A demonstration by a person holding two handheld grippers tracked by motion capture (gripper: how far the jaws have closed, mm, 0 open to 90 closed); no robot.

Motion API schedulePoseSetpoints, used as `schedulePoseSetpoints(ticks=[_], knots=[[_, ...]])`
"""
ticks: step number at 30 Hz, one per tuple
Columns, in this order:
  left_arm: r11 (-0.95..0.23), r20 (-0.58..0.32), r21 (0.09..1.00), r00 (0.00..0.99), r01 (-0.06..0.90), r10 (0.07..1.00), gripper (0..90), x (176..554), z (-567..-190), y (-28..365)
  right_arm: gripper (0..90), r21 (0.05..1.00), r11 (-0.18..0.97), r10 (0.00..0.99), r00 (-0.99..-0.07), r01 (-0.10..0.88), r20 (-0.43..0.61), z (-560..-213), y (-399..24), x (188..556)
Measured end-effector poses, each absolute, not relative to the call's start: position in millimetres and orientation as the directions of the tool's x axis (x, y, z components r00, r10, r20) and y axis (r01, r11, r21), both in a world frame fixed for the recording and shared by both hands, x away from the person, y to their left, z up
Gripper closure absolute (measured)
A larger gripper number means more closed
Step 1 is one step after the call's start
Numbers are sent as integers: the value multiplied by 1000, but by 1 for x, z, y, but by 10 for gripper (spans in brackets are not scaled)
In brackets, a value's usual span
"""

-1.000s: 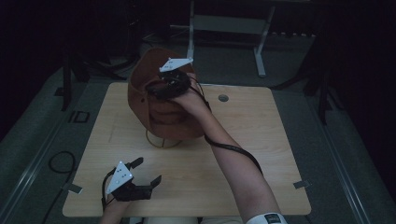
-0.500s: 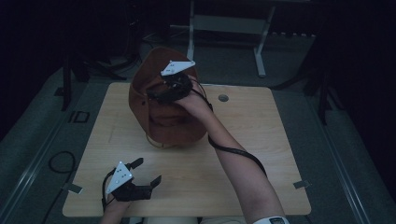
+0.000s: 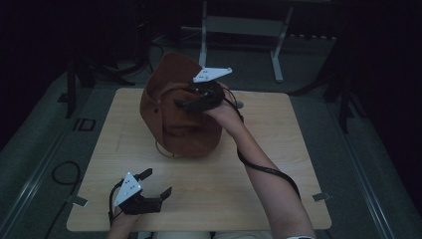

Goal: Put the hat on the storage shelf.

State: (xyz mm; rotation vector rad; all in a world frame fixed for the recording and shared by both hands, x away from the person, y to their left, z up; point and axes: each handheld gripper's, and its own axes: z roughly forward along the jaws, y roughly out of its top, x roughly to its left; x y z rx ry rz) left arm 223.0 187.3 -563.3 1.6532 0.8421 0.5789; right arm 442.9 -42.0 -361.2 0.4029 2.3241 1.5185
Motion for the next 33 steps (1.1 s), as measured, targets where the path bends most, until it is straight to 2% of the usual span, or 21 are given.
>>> schedulePoseSetpoints(ticks=[9,19,33], knots=[[-121,-48,966,616,229,787,67,224,-565,187,141,916,400,382,-915,36,-131,-376,-74,426],[-127,-48,963,617,236,785,67,224,-567,184,142,913,401,387,-917,74,-96,-407,-114,407],[-159,-42,952,628,262,777,67,227,-571,182,144,893,405,423,-906,194,5,-485,-168,374]])
